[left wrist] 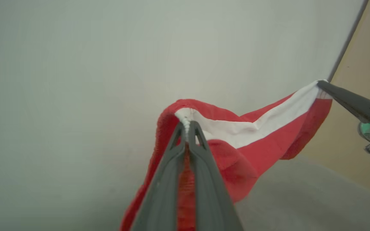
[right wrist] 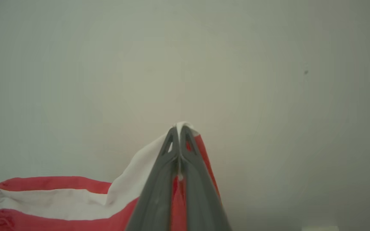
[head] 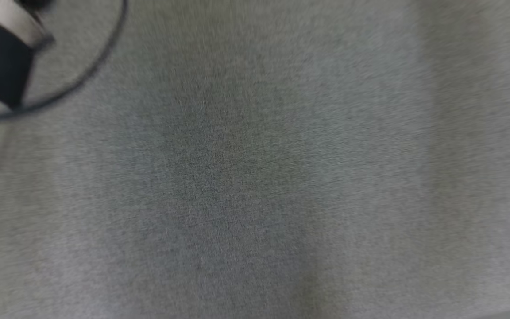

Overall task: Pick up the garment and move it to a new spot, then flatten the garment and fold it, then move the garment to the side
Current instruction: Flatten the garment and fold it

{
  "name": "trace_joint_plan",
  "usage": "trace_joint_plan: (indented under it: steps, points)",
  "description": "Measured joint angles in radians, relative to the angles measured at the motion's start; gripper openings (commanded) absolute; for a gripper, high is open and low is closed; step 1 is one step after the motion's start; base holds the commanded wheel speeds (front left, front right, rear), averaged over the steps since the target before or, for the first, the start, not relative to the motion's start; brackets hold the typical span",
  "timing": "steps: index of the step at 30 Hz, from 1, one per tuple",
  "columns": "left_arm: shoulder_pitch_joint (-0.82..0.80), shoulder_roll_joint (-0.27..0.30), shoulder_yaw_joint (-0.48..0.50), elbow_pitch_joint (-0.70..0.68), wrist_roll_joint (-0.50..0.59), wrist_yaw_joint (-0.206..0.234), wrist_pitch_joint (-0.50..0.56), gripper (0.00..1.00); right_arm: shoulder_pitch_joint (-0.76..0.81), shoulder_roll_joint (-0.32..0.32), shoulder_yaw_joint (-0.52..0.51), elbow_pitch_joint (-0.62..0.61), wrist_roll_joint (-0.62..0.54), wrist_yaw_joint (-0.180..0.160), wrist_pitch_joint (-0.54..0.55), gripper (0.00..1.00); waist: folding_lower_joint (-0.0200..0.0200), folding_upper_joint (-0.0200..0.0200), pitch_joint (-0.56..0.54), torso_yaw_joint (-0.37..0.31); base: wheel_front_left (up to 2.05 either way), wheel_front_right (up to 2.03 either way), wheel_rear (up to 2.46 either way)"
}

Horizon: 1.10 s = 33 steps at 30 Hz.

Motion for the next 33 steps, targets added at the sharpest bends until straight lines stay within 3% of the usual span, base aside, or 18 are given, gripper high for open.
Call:
trace_joint_plan:
  steps: [4, 9, 14, 21, 26, 33]
  points:
    - [0.104, 0.043, -0.108, -0.108, -0.115, 0.0, -0.001, 0.0, 0.097, -0.042, 0.0, -0.052, -0.007, 0.0, 0.0, 0.0, 0.0, 0.0001, 0.07, 0.003, 0.0, 0.0, 0.0]
    - [0.253, 0.151, -0.188, -0.291, -0.245, 0.0, -0.006, 0.0, 0.267, -0.121, -0.019, -0.143, -0.004, 0.0, 0.0, 0.0, -0.0003, 0.0, 0.086, 0.02, 0.0, 0.0, 0.0]
    - [0.408, 0.238, -0.216, -0.44, -0.32, 0.0, -0.009, 0.0, 0.461, -0.187, -0.03, -0.219, 0.052, 0.0, 0.0, 0.0, -0.0008, -0.0004, 0.041, 0.029, 0.0, 0.0, 0.0]
    - [0.651, 0.324, -0.251, -0.551, -0.384, 0.017, -0.008, 0.0, 0.691, -0.221, 0.031, -0.296, 0.186, 0.001, 0.0, 0.0, -0.0009, -0.0005, -0.082, 0.042, 0.0, 0.0, 0.0]
    - [0.81, 0.338, -0.256, -0.616, -0.401, 0.066, -0.007, 0.0, 0.817, -0.259, 0.076, -0.335, 0.269, 0.001, 0.0, 0.0, -0.0009, -0.0005, -0.175, 0.046, 0.0, 0.0, 0.0]
    - [1.067, 0.276, -0.199, -0.688, -0.342, 0.109, -0.004, 0.0, 0.996, -0.315, 0.102, -0.379, 0.318, 0.001, 0.0, 0.0, -0.0008, -0.0005, -0.319, 0.049, 0.0, 0.0, 0.0]
